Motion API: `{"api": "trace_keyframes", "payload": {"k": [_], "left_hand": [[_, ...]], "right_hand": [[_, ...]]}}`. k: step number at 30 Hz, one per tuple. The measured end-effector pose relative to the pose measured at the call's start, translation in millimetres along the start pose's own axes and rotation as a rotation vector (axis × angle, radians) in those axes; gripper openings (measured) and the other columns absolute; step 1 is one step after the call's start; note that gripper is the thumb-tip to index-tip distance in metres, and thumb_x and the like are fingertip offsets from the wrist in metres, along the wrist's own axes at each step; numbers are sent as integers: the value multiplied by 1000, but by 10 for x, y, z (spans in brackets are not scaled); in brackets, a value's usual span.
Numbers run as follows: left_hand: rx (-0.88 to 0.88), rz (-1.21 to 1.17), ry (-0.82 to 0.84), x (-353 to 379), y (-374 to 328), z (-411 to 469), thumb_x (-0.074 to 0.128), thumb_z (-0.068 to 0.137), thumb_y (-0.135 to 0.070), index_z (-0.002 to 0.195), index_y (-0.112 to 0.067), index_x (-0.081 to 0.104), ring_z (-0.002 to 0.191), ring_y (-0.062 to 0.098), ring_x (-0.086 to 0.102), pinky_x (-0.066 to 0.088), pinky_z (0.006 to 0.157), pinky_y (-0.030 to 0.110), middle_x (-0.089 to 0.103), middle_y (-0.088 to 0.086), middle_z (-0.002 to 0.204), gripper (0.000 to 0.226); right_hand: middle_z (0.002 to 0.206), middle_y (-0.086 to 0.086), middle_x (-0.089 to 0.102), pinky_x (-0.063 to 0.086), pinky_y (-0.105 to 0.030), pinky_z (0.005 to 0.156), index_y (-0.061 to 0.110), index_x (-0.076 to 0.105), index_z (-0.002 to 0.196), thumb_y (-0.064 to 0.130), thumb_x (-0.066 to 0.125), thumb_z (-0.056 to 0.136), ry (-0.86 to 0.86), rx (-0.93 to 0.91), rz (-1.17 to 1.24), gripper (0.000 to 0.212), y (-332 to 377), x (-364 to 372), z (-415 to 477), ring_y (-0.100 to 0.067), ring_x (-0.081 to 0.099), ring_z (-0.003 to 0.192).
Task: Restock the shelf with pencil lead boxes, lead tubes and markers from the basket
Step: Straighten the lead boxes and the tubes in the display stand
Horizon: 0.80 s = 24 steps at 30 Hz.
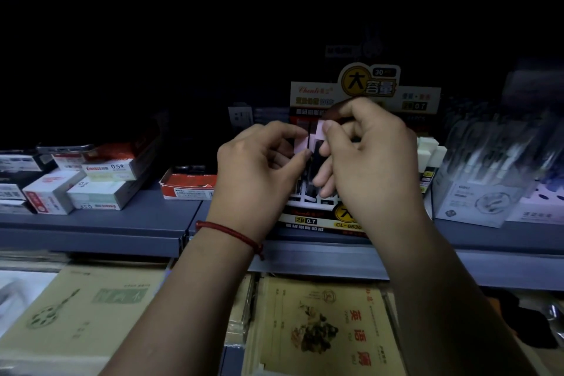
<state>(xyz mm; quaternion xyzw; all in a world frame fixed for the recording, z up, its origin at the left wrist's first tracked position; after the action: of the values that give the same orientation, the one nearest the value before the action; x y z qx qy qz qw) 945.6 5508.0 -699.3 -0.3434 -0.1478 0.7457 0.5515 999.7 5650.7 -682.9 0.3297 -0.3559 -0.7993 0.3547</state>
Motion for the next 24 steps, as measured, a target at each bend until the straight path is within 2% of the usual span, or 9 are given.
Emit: {"api": "trace_keyframes", "payload": {"k": [6, 10, 16, 20, 24], "left_hand": [[69, 50, 49, -54, -2, -40, 64, 93, -9, 115, -25, 73, 84, 10, 64, 54, 76, 20, 67, -2, 91, 28], [43, 57, 26, -86, 72, -39, 61, 93, -7, 115, -28, 73, 83, 11, 64, 55, 75, 28, 67, -2, 91, 32], [86, 38, 38, -46, 25, -110, 60, 93, -5, 122, -22, 71, 83, 11, 62, 53, 74, 22, 66, -2, 92, 36], [67, 45, 32, -37, 42, -109, 59, 93, -4, 122, -26, 71, 79, 12, 60, 52, 71, 23, 64, -2, 90, 38], [44, 19, 2, -68, 26, -134, 59, 91, 0, 120, -25, 72, 79, 12, 57, 46, 69, 10, 58, -1, 96, 41]], "right_hand": [[64, -6, 65, 50, -25, 41, 12, 61, 95, 13, 52, 104, -1, 2, 8, 13, -13, 17, -8, -15, 64, 42], [66, -6, 65, 51, -26, 41, 11, 62, 96, 13, 52, 103, -7, 3, 13, 13, -20, 12, -8, -15, 64, 42], [65, -5, 65, 52, -27, 41, 10, 62, 97, 13, 52, 104, -10, -12, -8, 12, -16, 2, -8, -14, 63, 42], [65, -6, 65, 52, -28, 42, 11, 61, 97, 14, 52, 104, -11, -19, -27, 12, -7, 5, -8, -14, 63, 42], [67, -4, 63, 50, -35, 47, 15, 62, 95, 18, 54, 103, -72, -59, -66, 11, 28, -55, 16, -19, 62, 47]]}}
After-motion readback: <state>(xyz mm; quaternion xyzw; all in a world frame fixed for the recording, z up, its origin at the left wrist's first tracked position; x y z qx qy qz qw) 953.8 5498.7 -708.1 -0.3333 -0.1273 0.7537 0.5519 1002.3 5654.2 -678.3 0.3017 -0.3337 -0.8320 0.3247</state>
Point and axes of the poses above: each hand's wrist, its own z-axis towards the middle knuckle, its own x-axis out of the palm, y = z × x, the point moved 9 cm from there along z, towards the middle knuckle
